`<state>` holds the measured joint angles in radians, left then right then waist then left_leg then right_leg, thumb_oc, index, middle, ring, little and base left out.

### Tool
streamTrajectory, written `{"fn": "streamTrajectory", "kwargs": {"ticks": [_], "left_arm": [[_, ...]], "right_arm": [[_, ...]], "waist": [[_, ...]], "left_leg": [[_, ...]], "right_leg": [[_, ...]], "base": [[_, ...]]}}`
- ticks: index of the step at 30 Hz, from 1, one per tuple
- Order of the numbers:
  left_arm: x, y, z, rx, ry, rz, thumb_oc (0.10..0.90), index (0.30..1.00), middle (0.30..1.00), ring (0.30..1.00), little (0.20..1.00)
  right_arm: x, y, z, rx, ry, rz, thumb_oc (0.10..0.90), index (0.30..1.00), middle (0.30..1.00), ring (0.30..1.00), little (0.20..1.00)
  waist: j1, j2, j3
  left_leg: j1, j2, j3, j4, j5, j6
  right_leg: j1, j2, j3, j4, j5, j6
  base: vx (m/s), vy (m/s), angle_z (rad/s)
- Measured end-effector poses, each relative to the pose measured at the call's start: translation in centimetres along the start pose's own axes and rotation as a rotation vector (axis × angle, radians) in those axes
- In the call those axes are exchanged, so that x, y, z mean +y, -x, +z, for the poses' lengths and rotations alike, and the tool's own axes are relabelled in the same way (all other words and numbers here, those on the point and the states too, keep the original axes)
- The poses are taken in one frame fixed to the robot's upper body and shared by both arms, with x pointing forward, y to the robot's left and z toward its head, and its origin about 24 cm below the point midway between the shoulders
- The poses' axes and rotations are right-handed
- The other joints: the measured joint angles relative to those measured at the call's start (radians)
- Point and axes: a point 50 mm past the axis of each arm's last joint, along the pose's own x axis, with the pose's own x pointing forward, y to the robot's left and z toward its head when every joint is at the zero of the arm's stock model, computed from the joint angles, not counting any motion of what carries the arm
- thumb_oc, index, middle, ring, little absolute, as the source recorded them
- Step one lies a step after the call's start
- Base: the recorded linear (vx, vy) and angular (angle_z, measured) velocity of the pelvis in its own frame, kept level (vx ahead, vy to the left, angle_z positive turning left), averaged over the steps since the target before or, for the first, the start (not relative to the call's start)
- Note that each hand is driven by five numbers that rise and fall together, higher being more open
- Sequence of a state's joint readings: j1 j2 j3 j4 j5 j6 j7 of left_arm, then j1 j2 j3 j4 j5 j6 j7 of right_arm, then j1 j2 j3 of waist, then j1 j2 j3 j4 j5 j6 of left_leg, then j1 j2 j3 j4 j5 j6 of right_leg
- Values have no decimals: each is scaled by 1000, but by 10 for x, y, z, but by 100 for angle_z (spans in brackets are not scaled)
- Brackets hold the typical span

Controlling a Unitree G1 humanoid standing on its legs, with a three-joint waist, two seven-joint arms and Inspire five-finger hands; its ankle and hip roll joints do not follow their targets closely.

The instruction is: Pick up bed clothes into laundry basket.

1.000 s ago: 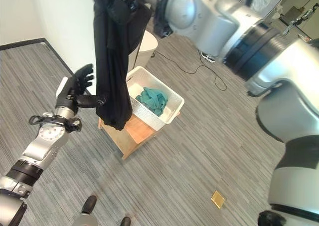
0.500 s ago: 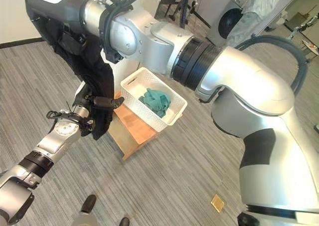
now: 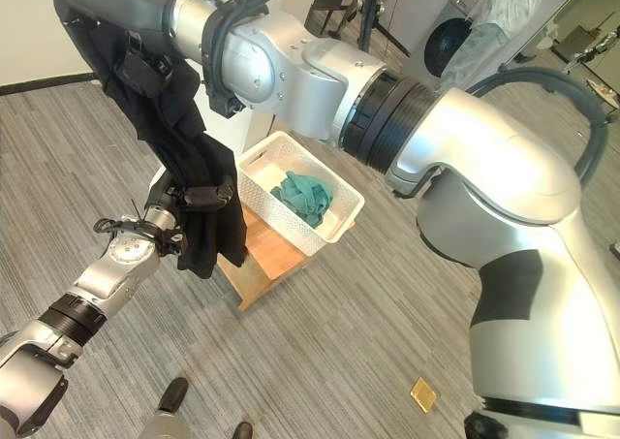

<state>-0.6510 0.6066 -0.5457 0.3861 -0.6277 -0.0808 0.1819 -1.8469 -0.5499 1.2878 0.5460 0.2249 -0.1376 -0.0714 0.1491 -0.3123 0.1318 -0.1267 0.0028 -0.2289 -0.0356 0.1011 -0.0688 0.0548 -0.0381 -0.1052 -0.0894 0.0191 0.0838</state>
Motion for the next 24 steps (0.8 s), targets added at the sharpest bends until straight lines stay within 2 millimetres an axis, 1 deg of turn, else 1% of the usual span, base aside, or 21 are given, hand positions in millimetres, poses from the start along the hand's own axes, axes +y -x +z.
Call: {"fn": "streamTrajectory", "kwargs": {"ticks": [8,9,10,11,14,17,18,19,22,24], "left_arm": [[8,1,2,-2,-21,11,400,300,300,300,300],[10,2,3,-6,-26,14,400,300,300,300,300],[11,2,4,-8,-31,15,400,300,300,300,300],[16,3,6,-12,-38,20,400,300,300,300,300],[32,6,13,-26,-72,45,400,300,300,300,300],[44,7,21,-53,-73,79,400,300,300,300,300],[45,7,22,-56,-71,82,400,300,300,300,300],[46,8,24,-67,-69,81,400,300,300,300,300],[48,9,23,-59,-80,74,400,300,300,300,300],[49,9,23,-55,-81,74,400,300,300,300,300]], "right_arm": [[-9,10,-14,45,19,-18,400,300,300,300,300],[-13,13,-19,59,25,-24,645,667,667,667,667],[-15,16,-21,69,29,-28,645,667,667,667,667],[-17,19,-28,92,13,-36,800,900,900,900,900],[-21,29,-60,256,2,-6,800,900,900,900,900],[-30,49,-91,423,-20,6,800,900,900,900,900],[-33,52,-95,439,-26,2,800,900,900,900,900],[-40,64,-105,484,-29,-12,800,900,900,900,900],[-53,85,-120,568,-20,-47,800,900,900,900,900],[-57,93,-128,612,-20,-63,800,900,900,900,900]], "waist": [[-5,3,2],[-7,5,4],[-6,5,4],[-11,7,5],[-13,12,8],[-27,18,9],[-29,20,8],[-29,25,10],[-29,44,10],[-30,53,9]], "left_leg": [[4,-1,4,0,0,0],[8,-1,5,-2,0,1],[11,-1,5,-4,0,1],[17,-1,10,-6,1,1],[33,-1,27,-10,0,3],[41,-2,33,-13,-3,7],[41,-2,33,-13,-3,7],[45,-2,35,-19,0,10],[56,-3,44,-26,2,13],[66,-1,51,-37,2,13]], "right_leg": [[2,-2,3,0,0,0],[4,-4,5,0,0,0],[5,-3,5,0,0,0],[8,-7,7,0,0,-1],[16,-8,26,0,1,-1],[21,-11,29,0,1,-1],[21,-11,29,0,1,-1],[21,-13,30,0,1,-1],[25,-15,30,0,1,-1],[26,-14,30,0,1,-1]], "base": [[0,0,0],[0,0,0],[-11,7,-5],[-10,4,-9],[-10,8,-14],[8,8,-5],[8,0,-4],[5,-4,-3],[3,-3,-9],[0,0,-11]]}}
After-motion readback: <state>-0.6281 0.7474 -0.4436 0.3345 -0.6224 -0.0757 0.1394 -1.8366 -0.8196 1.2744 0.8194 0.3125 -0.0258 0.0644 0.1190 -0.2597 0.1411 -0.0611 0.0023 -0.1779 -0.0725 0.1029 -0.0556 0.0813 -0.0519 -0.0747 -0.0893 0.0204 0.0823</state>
